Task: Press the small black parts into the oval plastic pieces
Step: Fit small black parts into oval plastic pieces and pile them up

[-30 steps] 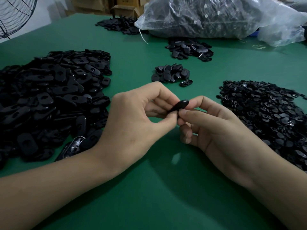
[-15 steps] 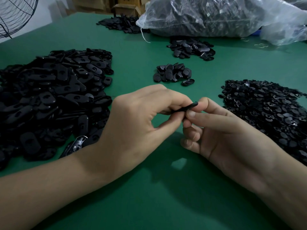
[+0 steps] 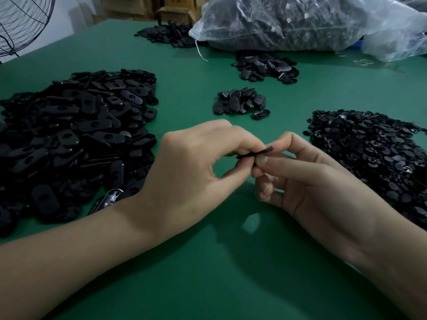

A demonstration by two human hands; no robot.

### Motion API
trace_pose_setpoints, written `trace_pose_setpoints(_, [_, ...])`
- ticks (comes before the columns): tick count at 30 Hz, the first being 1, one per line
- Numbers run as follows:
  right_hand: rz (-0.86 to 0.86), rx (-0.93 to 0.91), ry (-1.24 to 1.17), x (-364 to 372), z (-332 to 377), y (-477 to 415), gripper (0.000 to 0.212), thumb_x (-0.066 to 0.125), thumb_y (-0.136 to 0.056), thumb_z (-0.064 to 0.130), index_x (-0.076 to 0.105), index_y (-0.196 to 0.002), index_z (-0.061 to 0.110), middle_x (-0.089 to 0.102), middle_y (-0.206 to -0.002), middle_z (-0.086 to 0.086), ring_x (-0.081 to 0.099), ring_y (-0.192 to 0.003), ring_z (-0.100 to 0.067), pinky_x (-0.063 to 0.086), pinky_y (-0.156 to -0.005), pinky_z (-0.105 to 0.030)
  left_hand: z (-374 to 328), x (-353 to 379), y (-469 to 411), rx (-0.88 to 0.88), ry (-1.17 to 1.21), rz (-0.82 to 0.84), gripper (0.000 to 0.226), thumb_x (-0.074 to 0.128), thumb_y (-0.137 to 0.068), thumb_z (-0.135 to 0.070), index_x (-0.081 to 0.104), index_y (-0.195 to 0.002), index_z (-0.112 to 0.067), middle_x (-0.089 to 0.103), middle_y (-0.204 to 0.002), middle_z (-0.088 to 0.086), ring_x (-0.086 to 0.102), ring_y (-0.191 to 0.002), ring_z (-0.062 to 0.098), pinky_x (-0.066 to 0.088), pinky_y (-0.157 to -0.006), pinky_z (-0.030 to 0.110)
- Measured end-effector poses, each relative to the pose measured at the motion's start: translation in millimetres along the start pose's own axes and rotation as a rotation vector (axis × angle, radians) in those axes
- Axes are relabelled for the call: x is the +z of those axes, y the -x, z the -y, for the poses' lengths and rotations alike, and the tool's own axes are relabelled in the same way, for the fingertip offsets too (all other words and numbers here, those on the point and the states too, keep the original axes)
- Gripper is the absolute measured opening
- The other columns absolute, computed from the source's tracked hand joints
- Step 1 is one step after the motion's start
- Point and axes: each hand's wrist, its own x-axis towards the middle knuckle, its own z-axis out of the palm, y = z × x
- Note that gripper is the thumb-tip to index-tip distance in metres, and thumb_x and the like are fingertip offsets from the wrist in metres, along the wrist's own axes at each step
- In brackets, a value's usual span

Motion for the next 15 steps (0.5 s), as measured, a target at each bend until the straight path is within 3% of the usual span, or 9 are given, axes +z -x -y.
trace_pose_setpoints(4, [-0.101,-0.159,0.309,-2.0,3.2,-1.0,0.011,0.068,-0.089,0.007,0.058,-0.092,0.007,0.070,-0.079,-0.014,0.059,-0.059,-0.023,0.054,-0.061,-0.028,-0.7,7.0,-2.4,-0.262,0.248,0.042,0.017,0.078,-0.084,-0.003,0.077,-0.092,-0.018,0.077,-0.080,-0.012,0.074,-0.078,-0.002,0.057,-0.077,0.015])
trace_pose_setpoints(9, [-0.163,-0.283,0.601,-5.7,-0.1,-4.0,0.009,0.065,-0.098,0.014,0.064,-0.094,0.007,0.073,-0.077,-0.010,0.066,-0.056,-0.028,0.058,-0.062,-0.037,7.9,8.0,-3.6,-0.525,0.518,0.122,0.014,0.079,-0.086,-0.003,0.077,-0.094,-0.014,0.079,-0.082,0.000,0.078,-0.077,0.013,0.061,-0.076,0.024])
trace_pose_setpoints(15, [-0.168,-0.357,0.728,-10.7,-1.8,-5.6,0.009,0.067,-0.097,0.013,0.065,-0.089,0.011,0.072,-0.074,-0.007,0.069,-0.055,-0.024,0.057,-0.063,-0.038,8.7,7.4,-5.6,-0.718,0.716,0.187,0.012,0.076,-0.087,0.000,0.076,-0.095,-0.008,0.079,-0.082,0.010,0.078,-0.081,0.021,0.062,-0.083,0.030])
